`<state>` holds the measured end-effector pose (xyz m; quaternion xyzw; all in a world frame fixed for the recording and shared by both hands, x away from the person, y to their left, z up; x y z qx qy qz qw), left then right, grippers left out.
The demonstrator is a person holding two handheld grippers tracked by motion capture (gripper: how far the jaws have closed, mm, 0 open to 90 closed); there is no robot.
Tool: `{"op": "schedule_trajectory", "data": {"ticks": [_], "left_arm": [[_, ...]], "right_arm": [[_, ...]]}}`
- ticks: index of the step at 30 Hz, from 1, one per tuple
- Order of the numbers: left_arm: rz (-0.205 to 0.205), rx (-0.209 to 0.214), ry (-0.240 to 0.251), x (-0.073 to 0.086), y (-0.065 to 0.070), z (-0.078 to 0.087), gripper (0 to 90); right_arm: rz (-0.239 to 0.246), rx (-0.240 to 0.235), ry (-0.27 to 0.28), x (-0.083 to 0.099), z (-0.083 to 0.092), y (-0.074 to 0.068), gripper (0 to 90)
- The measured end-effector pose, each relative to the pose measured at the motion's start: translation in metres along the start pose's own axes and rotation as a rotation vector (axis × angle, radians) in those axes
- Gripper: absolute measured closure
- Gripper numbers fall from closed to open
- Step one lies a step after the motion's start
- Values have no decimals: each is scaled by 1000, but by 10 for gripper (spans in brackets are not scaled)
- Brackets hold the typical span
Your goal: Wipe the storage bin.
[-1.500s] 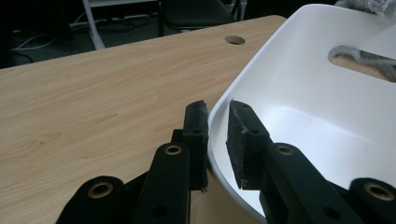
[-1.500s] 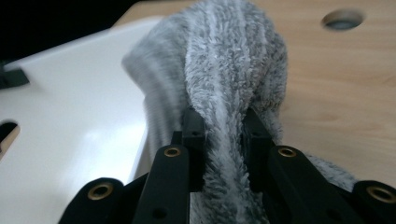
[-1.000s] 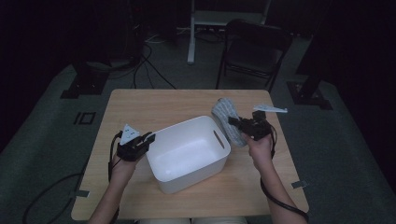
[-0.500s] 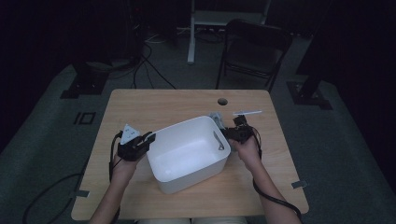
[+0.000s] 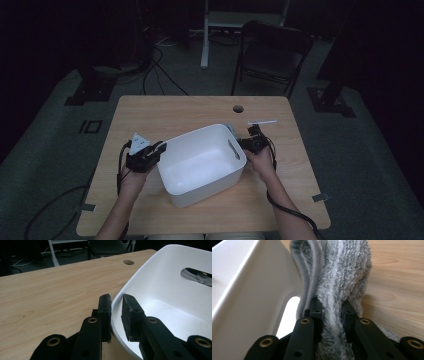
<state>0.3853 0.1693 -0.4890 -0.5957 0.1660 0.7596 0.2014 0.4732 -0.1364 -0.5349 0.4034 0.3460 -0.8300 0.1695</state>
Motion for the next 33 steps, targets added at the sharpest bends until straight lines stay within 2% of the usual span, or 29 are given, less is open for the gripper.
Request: {"op": "schedule_trajectory", "data": {"ticks": [2,7,8,10,12,13,16,19,20,23,25,29,31,33], "left_arm": [[1,-1,1,0,0,0,779],[0,0,0,0,0,0,779],[0,0,1,0,0,0,779],[0,0,0,0,0,0,778],[-1,3,1,0,-1,1,778],[-2,3,0,0,-1,1,778],[0,12,2,0,-1,1,778],[0,20,1,0,-1,1,778],[13,35,-7,0,-2,2,778],[23,60,-1,-3,-4,5,773],[34,75,13,-9,-8,10,721],[64,110,43,-22,-18,17,697],[59,125,37,-26,-22,17,683],[71,172,10,-29,-24,14,619]], "right_arm": [[-13,-15,4,0,-2,2,773],[-12,5,-10,1,-6,5,773],[0,22,-26,3,-8,5,773],[57,97,-98,15,-19,10,776],[13,62,-73,20,-21,14,775],[6,58,-77,22,-22,16,774],[27,85,-100,24,-24,17,772],[40,92,-94,21,-22,17,769],[42,93,-92,19,-20,16,768],[50,94,-38,5,-2,12,767],[49,84,-2,-2,11,11,767],[46,74,93,-14,40,7,767],[50,69,127,-17,54,4,766],[56,74,146,-17,66,2,765]]}}
Point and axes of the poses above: each handheld gripper's, and its own axes: z roughly backward along the jaws, x roughly out of its underside, y roughly to its right, the point moved 7 cm from there along -z, roughly forward along the jaws, and after that the axes turned 11 degrees about y, right-handed, at the moved point
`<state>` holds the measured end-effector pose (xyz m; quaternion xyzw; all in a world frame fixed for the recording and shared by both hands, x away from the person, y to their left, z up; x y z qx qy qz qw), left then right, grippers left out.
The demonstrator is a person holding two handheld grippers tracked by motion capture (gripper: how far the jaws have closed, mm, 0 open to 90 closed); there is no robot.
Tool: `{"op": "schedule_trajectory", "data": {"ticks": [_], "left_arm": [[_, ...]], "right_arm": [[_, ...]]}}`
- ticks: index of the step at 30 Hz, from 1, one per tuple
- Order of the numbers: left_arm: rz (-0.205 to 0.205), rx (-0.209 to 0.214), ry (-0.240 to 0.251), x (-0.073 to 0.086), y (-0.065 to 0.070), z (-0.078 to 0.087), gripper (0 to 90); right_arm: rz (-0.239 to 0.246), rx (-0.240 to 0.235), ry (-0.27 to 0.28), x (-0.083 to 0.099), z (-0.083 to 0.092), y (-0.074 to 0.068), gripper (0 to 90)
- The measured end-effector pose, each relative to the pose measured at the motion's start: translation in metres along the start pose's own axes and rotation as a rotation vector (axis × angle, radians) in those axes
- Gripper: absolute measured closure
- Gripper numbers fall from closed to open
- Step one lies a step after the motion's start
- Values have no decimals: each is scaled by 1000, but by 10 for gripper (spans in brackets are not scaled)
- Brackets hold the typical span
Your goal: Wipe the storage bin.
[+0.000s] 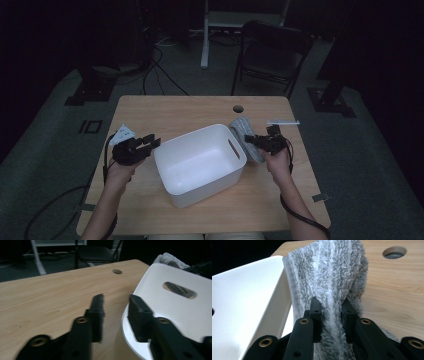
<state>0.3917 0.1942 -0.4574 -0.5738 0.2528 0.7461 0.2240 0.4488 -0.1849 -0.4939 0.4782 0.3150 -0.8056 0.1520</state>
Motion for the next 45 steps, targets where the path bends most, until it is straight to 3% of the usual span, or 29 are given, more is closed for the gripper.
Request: {"op": "schedule_trajectory", "data": {"ticks": [4,9,16,20,26,36,40,45], "left_arm": [[-40,33,-37,-8,0,-8,534],[-70,87,-125,-3,4,-21,534],[-73,110,-179,7,7,-34,605],[-75,117,-187,11,10,-39,716],[-69,91,-159,13,10,-38,786],[-54,116,-126,21,23,-25,865],[-39,82,-104,25,28,-17,872],[-21,91,-85,28,32,-10,865]], "right_arm": [[2,5,31,-1,22,0,764],[-7,0,75,3,44,-2,763],[-14,14,71,18,58,2,762],[-23,23,67,26,64,6,761],[-39,29,68,32,72,10,761],[-41,31,63,37,69,8,761],[-46,36,62,39,69,10,761],[-47,38,68,39,70,11,761]]}}
Point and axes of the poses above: each handheld gripper's, and its own axes: z roughly backward along the jaws, x roughly out of its underside, y roughly to its right, the point moved 7 cm from there along -z, roughly forward along the jaws, and after that the axes turned 11 degrees about y, right-handed, at the moved point
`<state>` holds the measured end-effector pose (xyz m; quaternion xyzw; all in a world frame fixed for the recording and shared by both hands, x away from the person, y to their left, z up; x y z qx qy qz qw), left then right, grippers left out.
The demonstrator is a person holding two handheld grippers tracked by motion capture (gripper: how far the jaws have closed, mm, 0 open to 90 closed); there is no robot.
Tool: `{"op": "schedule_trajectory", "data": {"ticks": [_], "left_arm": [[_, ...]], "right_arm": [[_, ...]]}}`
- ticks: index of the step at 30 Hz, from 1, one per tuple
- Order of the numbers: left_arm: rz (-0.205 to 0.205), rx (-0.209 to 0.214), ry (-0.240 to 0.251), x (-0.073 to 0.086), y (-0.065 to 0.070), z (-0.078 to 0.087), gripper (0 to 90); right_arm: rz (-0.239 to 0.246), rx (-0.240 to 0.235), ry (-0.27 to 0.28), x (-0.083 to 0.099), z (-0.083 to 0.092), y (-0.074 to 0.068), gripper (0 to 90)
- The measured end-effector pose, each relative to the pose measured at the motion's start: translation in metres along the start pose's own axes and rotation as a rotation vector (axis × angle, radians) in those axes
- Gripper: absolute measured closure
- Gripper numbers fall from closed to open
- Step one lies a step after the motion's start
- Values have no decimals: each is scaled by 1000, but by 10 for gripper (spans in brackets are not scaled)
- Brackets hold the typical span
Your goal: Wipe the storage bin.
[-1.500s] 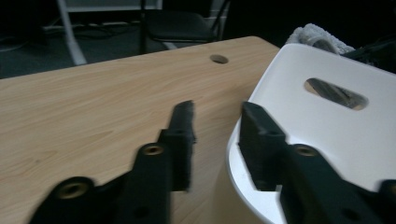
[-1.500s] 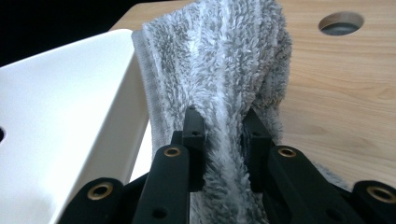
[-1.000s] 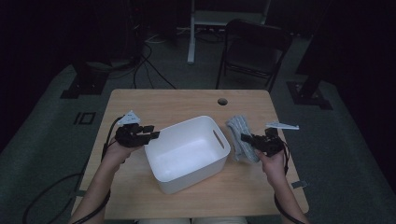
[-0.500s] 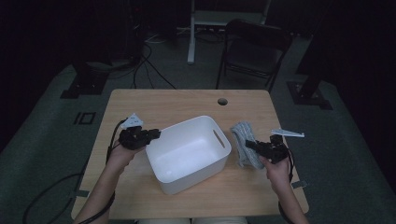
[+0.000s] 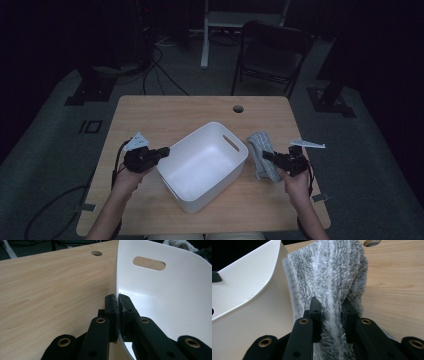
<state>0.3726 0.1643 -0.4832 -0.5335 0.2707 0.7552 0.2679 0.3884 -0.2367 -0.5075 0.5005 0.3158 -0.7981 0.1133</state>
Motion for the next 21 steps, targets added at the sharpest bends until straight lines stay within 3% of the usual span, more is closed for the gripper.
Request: {"op": "schedule_trajectory", "data": {"ticks": [4,5,7,10,14,21], "left_arm": [[-6,9,11,-5,-3,2,778],[-10,-8,10,-7,-6,2,698],[-18,-11,0,-13,-8,1,614],[-37,11,-39,-17,-6,-5,577],[-51,33,-110,-16,-5,-16,587],[-34,34,-135,-10,-6,-20,737]], "right_arm": [[-1,-1,7,-2,2,0,760],[0,0,12,-2,3,0,760],[0,0,17,-3,4,1,760],[-5,3,21,-3,5,2,760],[-8,4,14,-2,4,2,760],[-10,6,17,-1,5,4,759]]}}
Point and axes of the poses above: each handheld gripper's, and its own axes: z roughly backward along the jaws, x roughly out of its underside, y roughly to its right, the point moved 7 cm from there along -z, roughly forward along the jaws, and after that the axes turned 11 degrees about y, right-handed, at the moved point
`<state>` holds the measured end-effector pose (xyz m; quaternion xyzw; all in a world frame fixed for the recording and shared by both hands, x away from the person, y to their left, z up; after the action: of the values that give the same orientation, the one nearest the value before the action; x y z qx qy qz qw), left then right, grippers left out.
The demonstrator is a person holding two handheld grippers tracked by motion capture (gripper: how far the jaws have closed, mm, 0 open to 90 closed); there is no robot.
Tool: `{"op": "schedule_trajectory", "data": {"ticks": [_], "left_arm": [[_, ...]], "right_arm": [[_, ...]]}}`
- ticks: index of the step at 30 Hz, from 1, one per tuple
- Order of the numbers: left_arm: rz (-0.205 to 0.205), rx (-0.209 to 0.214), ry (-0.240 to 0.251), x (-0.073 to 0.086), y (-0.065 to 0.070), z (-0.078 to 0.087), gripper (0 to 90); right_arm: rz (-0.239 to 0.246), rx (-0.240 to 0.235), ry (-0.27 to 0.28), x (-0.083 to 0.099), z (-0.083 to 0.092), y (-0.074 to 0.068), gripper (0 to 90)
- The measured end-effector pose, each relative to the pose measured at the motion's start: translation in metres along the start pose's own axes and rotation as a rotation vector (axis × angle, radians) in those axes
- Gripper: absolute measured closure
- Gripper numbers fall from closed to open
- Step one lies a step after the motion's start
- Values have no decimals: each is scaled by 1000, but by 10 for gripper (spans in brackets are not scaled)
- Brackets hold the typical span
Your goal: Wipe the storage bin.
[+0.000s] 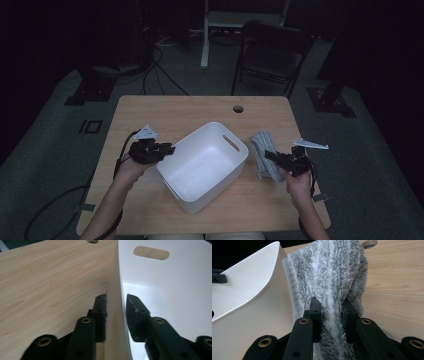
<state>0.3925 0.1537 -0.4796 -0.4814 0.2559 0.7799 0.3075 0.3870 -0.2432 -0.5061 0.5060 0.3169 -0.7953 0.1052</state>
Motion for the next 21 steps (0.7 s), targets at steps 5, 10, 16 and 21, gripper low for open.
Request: {"op": "schedule_trajectory", "data": {"ticks": [5,10,16,21], "left_arm": [[-2,-23,33,1,4,1,864],[8,-76,55,3,4,5,876],[11,-162,80,7,3,12,874],[35,-213,99,10,3,17,874]], "right_arm": [[2,-4,-5,1,-2,-2,759],[-1,-12,-8,1,-3,-3,760],[-2,-8,-21,6,-5,-1,759],[2,-5,-19,6,-4,-2,760]]}}
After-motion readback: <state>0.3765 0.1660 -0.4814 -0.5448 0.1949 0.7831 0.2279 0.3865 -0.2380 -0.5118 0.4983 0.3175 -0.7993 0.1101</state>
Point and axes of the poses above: each handheld gripper's, and its own axes: z roughly backward along the jaws, x roughly out of its underside, y roughly to its right, the point moved 7 cm from there along -z, roughly forward along the jaws, and after that the axes turned 11 degrees about y, right-handed, at the moved point
